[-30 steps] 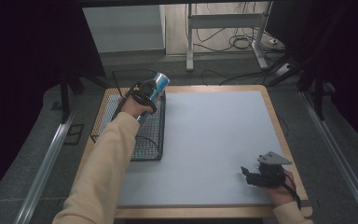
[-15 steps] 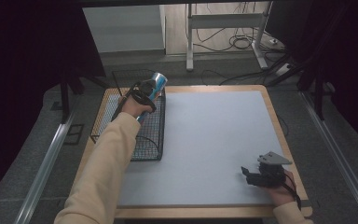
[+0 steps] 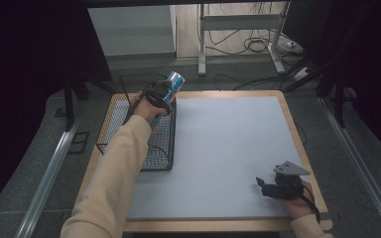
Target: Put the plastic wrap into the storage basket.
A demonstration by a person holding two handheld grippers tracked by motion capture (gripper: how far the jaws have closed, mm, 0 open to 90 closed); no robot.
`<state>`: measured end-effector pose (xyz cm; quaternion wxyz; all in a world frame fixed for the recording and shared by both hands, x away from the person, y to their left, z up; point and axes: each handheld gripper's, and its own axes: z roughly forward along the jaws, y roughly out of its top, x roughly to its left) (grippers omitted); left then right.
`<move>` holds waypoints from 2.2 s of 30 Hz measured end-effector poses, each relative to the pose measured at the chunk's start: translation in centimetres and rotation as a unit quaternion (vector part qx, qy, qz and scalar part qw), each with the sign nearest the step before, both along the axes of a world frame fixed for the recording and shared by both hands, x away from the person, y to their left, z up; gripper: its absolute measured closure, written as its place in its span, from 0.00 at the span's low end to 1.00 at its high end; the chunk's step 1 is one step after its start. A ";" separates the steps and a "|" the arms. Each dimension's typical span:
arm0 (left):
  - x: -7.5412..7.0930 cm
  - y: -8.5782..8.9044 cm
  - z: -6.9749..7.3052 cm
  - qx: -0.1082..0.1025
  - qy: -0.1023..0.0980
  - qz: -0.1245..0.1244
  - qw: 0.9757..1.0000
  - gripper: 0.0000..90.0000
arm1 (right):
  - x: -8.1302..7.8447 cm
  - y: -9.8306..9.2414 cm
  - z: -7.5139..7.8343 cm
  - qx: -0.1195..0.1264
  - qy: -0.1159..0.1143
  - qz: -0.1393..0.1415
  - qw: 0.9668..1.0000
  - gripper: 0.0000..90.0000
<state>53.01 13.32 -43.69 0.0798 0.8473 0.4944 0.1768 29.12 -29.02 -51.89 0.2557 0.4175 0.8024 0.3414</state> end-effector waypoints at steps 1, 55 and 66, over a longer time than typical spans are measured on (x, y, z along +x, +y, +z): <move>0.0 0.2 0.0 -0.003 -0.002 0.003 1.000 0.35 | 0.0 0.0 0.0 0.000 0.000 0.000 1.000 0.18; -15.8 -4.6 5.9 -0.222 -0.103 -0.172 0.954 0.24 | -0.1 0.2 0.3 -0.001 -0.006 -0.003 1.000 0.18; -19.7 -8.0 2.8 -0.223 -0.088 -0.222 0.945 0.24 | -0.2 0.1 0.3 -0.001 -0.006 -0.002 1.000 0.18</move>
